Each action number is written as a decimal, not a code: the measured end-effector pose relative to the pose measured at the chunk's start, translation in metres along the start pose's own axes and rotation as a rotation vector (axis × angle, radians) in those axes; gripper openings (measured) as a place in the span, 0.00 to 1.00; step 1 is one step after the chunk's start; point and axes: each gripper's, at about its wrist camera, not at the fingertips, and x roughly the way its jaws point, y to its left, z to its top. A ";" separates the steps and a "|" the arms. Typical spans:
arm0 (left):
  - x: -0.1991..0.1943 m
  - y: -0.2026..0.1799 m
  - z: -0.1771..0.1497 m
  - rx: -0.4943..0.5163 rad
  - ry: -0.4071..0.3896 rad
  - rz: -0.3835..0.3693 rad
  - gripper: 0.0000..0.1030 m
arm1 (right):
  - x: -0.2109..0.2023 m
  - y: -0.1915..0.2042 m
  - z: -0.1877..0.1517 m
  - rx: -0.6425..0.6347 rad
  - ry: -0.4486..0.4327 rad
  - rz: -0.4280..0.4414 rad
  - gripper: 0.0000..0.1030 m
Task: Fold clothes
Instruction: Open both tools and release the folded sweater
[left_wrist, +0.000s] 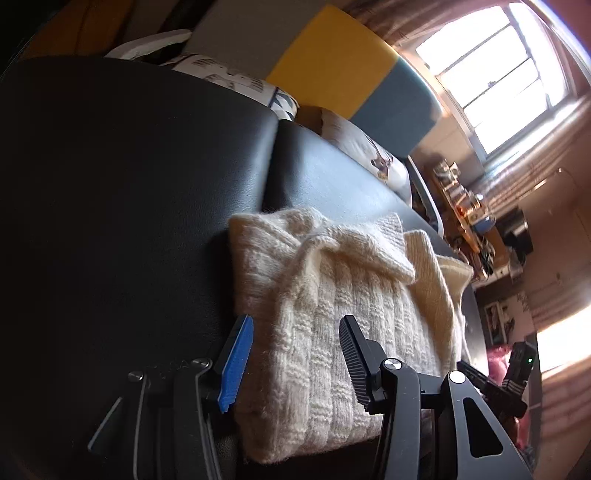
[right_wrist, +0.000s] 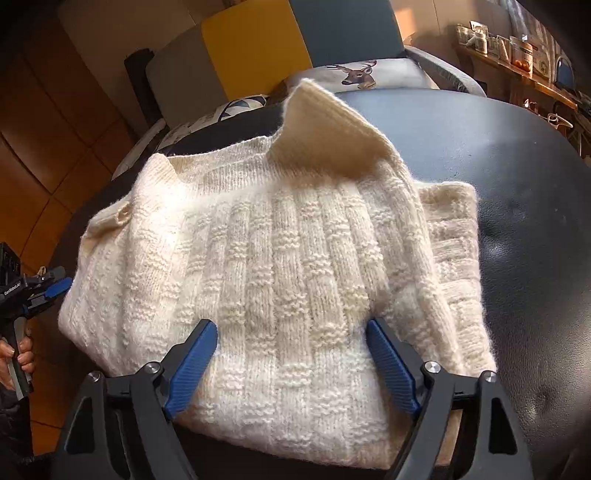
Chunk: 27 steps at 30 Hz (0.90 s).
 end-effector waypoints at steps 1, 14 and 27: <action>0.003 -0.003 0.001 0.024 0.004 0.001 0.48 | 0.003 0.005 0.002 -0.023 0.003 -0.022 0.86; 0.010 0.035 0.014 -0.220 0.048 -0.140 0.07 | 0.011 0.010 0.003 -0.039 0.049 0.037 0.94; 0.014 -0.048 0.037 0.336 -0.079 0.196 0.47 | -0.039 -0.051 0.032 0.118 -0.052 0.091 0.87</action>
